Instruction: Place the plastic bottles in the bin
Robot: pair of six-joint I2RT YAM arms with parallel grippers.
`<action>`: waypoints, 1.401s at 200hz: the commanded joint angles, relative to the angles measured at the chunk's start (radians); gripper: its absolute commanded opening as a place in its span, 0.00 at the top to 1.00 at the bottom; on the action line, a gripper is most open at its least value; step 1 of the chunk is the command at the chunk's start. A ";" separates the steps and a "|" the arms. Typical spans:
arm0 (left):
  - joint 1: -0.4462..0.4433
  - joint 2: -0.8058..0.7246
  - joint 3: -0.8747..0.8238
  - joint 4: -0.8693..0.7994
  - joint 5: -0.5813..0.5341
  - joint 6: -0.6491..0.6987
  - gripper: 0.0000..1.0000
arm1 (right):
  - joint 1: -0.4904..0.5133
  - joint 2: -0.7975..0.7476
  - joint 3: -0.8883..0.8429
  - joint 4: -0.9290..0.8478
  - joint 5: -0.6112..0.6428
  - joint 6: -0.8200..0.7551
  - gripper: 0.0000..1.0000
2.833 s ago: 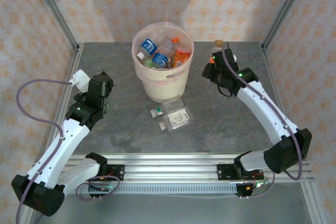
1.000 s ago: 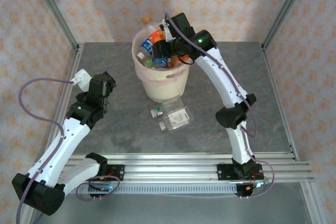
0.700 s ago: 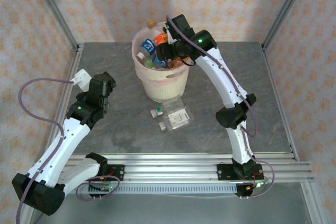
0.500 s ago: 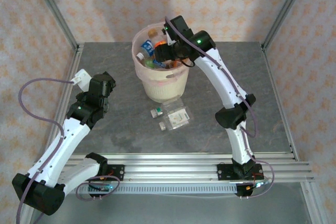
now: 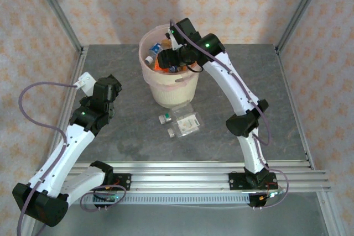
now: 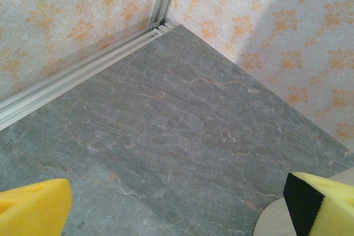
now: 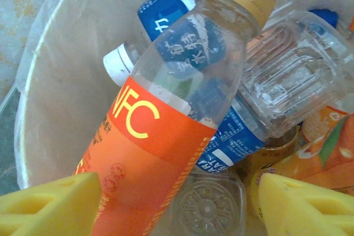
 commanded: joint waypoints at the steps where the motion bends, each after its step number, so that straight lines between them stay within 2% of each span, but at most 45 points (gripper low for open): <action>1: 0.012 -0.001 0.025 0.005 -0.009 0.005 0.00 | 0.001 0.019 0.009 0.026 -0.046 0.017 0.31; 36: 0.012 0.001 0.025 0.003 -0.012 0.007 0.00 | 0.000 0.041 0.009 0.041 -0.066 0.043 0.43; 72: 0.012 0.002 0.026 0.005 -0.012 0.008 0.00 | 0.000 0.054 0.011 0.043 -0.116 0.050 0.44; 79: 0.013 0.002 0.025 0.005 -0.012 0.009 0.00 | 0.000 0.051 0.014 0.046 -0.126 0.052 0.42; 91: 0.012 0.004 0.027 0.007 -0.011 0.011 0.00 | 0.000 0.042 0.024 0.047 -0.132 0.050 0.31; 120: 0.012 0.010 0.034 0.005 -0.006 0.016 0.00 | 0.000 -0.002 0.028 0.060 -0.117 0.038 0.22; 152: 0.012 0.011 0.036 0.012 0.014 0.043 0.00 | -0.001 -0.060 0.023 0.043 -0.050 0.038 0.19; 177: 0.012 -0.003 0.017 0.051 0.086 0.108 0.00 | 0.000 -0.126 -0.032 0.041 0.028 0.060 0.17; 197: 0.013 -0.022 -0.006 0.077 0.140 0.142 0.00 | 0.000 -0.213 -0.159 0.079 0.112 0.102 0.16; 254: 0.011 -0.080 -0.076 0.102 0.185 0.178 0.00 | 0.000 -0.630 -0.834 0.352 0.285 0.310 0.06; 264: 0.012 -0.086 -0.092 0.095 0.194 0.179 0.00 | 0.000 -0.701 -0.944 0.384 0.298 0.365 0.00; 280: 0.012 -0.096 -0.115 0.076 0.202 0.171 0.00 | 0.000 -0.798 -1.102 0.415 0.318 0.457 0.01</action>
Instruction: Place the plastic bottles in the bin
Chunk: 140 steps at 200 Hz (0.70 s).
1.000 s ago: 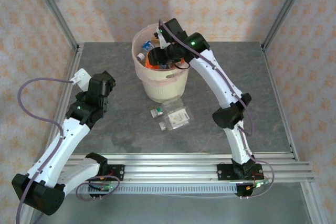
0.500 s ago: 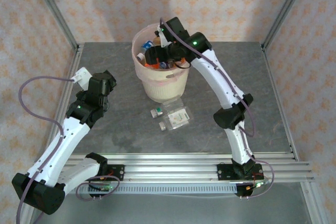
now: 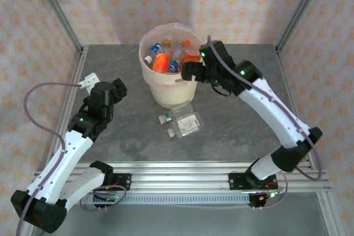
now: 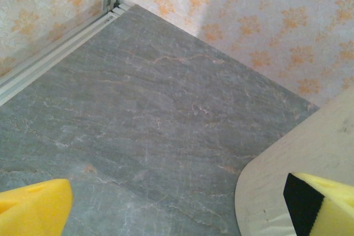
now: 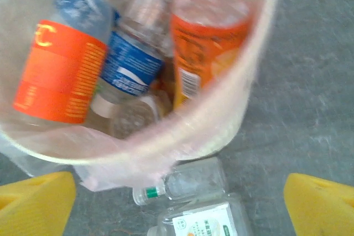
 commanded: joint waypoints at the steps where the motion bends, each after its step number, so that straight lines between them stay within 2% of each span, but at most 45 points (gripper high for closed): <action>1: 0.011 -0.021 -0.039 -0.007 0.022 0.015 0.00 | 0.000 -0.123 -0.190 0.105 0.092 0.176 0.01; 35: 0.011 -0.033 -0.095 -0.021 0.069 -0.026 0.00 | 0.009 -0.252 -0.463 0.134 0.103 0.383 0.01; 65: 0.011 -0.033 -0.151 -0.025 0.127 -0.055 0.00 | 0.096 -0.265 -0.621 0.175 0.104 0.511 0.01; 82: 0.012 -0.033 -0.171 -0.036 0.134 -0.073 0.00 | 0.162 -0.248 -0.639 0.176 0.094 0.525 0.01; 140: 0.011 -0.053 -0.192 -0.045 0.104 -0.113 0.00 | 0.342 -0.011 -0.574 0.120 0.171 0.503 0.01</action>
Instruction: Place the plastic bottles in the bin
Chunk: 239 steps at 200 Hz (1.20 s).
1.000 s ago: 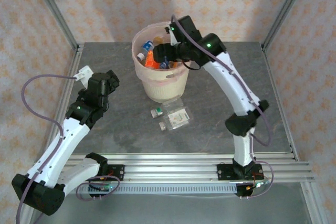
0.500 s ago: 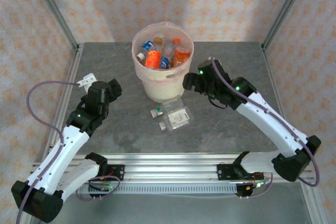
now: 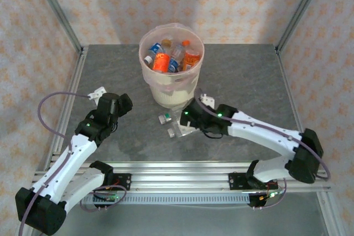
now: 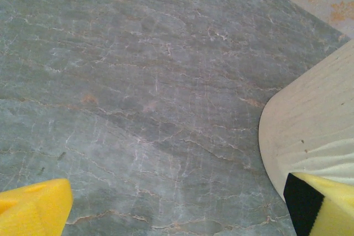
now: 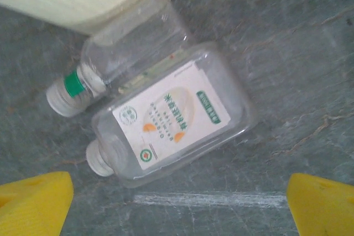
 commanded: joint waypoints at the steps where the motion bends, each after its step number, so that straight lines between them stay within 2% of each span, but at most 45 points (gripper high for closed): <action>1: 0.011 -0.027 -0.014 -0.028 -0.028 -0.033 0.00 | 0.046 0.085 0.043 -0.022 0.070 0.018 0.01; 51: 0.011 -0.033 -0.023 -0.031 -0.047 -0.037 0.00 | 0.085 0.226 0.077 0.036 0.018 0.024 0.01; 112: 0.012 -0.024 -0.029 -0.022 -0.054 -0.037 0.00 | 0.137 0.350 0.222 -0.125 0.113 -0.034 0.01; 150: 0.012 -0.025 -0.028 -0.028 -0.060 -0.037 0.00 | 0.143 0.430 0.266 -0.170 0.098 -0.062 0.01; 239: 0.012 -0.031 -0.026 -0.028 -0.069 -0.043 0.00 | 0.142 0.499 0.267 -0.317 0.189 -0.031 0.01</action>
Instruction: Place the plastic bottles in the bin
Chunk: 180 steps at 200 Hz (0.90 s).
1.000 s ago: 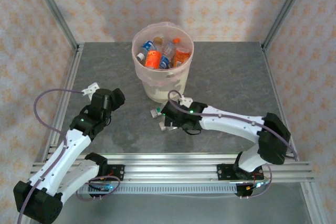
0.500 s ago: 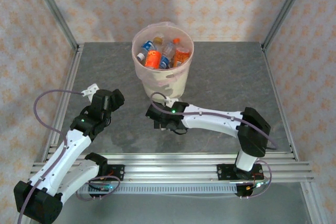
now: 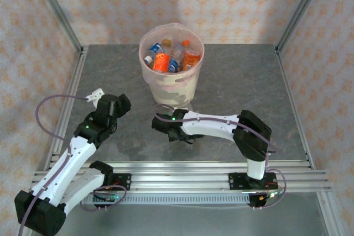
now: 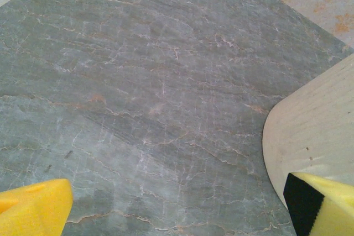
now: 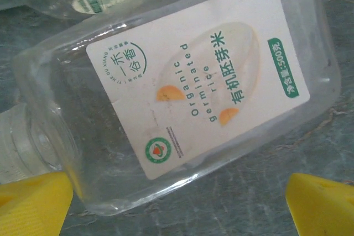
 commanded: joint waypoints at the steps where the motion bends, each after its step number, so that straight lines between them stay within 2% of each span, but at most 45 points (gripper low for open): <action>1: 0.011 -0.006 -0.009 -0.024 -0.040 -0.017 0.00 | 0.003 0.015 0.010 -0.081 0.073 0.017 0.01; 40: 0.012 -0.005 -0.003 -0.028 -0.044 -0.019 0.00 | -0.019 -0.037 -0.059 -0.099 0.087 0.045 0.01; 101: 0.011 -0.006 0.002 -0.032 -0.047 -0.022 0.00 | -0.113 -0.205 -0.236 -0.083 0.085 0.080 0.01; 180: 0.013 0.003 0.016 -0.036 -0.054 -0.017 0.00 | -0.308 -0.488 -0.323 -0.040 0.049 0.079 0.01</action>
